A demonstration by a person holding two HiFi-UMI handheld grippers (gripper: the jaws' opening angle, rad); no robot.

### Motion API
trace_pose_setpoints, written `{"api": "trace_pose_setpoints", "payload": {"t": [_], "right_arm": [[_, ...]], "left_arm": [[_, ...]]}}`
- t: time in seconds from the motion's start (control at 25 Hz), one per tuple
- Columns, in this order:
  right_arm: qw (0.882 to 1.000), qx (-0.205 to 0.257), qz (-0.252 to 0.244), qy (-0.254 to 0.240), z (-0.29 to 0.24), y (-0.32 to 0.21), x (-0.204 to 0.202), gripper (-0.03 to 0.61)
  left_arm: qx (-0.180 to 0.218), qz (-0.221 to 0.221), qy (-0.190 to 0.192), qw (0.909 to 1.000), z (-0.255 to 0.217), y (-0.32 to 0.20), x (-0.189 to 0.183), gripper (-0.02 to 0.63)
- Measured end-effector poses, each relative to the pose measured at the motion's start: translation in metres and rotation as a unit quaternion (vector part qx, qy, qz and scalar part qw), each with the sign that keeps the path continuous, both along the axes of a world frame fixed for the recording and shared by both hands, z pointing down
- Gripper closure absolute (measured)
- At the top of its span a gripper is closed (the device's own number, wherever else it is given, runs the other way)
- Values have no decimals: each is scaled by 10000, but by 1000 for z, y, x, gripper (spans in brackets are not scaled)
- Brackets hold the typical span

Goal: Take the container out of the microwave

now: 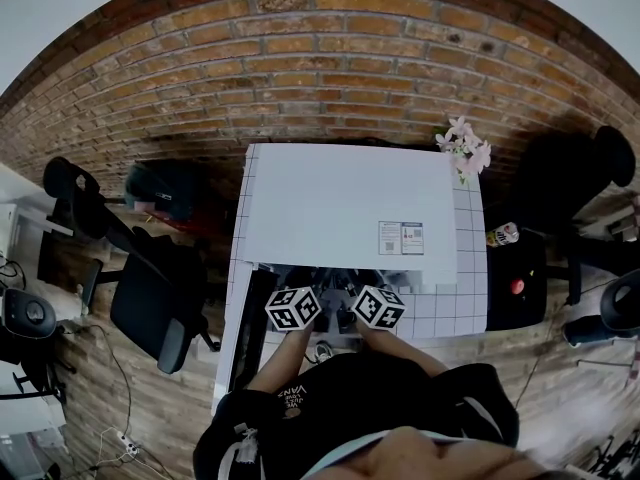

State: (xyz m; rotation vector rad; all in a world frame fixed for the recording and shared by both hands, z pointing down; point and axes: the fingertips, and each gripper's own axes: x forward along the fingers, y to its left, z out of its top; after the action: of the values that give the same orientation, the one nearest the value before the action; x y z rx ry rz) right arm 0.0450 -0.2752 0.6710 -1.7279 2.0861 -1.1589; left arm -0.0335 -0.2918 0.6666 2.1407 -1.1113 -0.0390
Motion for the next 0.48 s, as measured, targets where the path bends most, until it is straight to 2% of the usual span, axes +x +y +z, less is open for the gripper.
{"api": "trace_pose_setpoints", "payload": {"t": [0.48], "right_arm": [[10000, 40, -15, 29, -8, 21, 1, 357]], "left_arm": [[59, 56, 12, 10000, -8, 21, 1, 382]]}}
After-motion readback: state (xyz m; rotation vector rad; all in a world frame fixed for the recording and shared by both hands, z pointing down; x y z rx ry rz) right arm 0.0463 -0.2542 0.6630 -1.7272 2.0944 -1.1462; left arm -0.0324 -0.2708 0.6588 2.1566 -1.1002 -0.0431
